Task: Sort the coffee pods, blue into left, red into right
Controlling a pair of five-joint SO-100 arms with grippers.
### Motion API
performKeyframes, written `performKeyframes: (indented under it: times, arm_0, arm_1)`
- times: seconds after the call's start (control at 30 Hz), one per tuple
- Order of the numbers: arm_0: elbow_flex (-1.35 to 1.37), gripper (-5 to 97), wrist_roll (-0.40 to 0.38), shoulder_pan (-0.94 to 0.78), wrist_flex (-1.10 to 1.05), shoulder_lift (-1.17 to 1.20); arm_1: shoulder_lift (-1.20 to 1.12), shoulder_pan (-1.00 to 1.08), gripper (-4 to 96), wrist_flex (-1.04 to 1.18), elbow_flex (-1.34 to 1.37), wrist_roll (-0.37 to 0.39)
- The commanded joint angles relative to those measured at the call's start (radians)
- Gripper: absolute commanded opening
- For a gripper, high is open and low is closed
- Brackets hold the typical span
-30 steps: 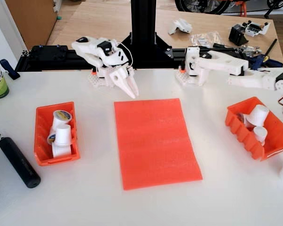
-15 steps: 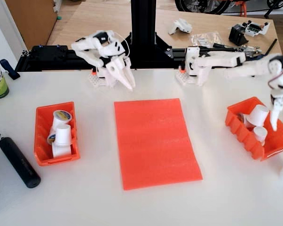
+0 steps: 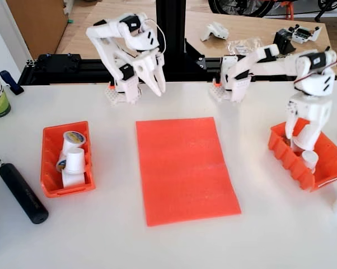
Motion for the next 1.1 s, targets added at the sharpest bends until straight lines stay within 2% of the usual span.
performKeyframes:
  times: [0.0, 0.07, 0.27, 0.47, 0.7, 0.87, 0.97, 1.07]
  arm_0:
    - [-0.052, 5, 0.009, 0.017, -0.032, -0.052]
    - [-0.052, 5, 0.009, 0.031, -0.043, -0.066]
    - [-0.052, 4, -0.002, 0.071, -0.067, -0.089]
    - [-0.043, 4, -0.003, 0.080, -0.097, -0.117]
    - [-0.041, 4, -0.003, 0.075, -0.104, -0.118]
    - [-0.041, 4, -0.006, 0.078, -0.120, -0.120]
    - [-0.040, 4, -0.011, 0.080, -0.121, -0.124]
    - [-0.040, 4, -0.008, 0.080, -0.118, -0.124]
  arm_1:
    - [0.067, 0.003, 15.5, 0.009, 0.120, 0.140]
    - [0.066, -0.002, 14.9, 0.008, 0.176, 0.170]
    - [0.071, -0.003, 15.6, 0.009, 0.199, 0.109]
    - [0.084, -0.044, 15.1, 0.009, 0.213, 0.080]
    - [0.256, -0.130, 14.5, 0.009, 0.449, 0.204]
    - [0.331, -0.127, 14.9, 0.008, 0.575, 0.178]
    - [0.330, -0.129, 15.8, 0.006, 0.601, 0.207]
    - [0.330, -0.121, 24.8, 0.006, 0.640, 0.192]
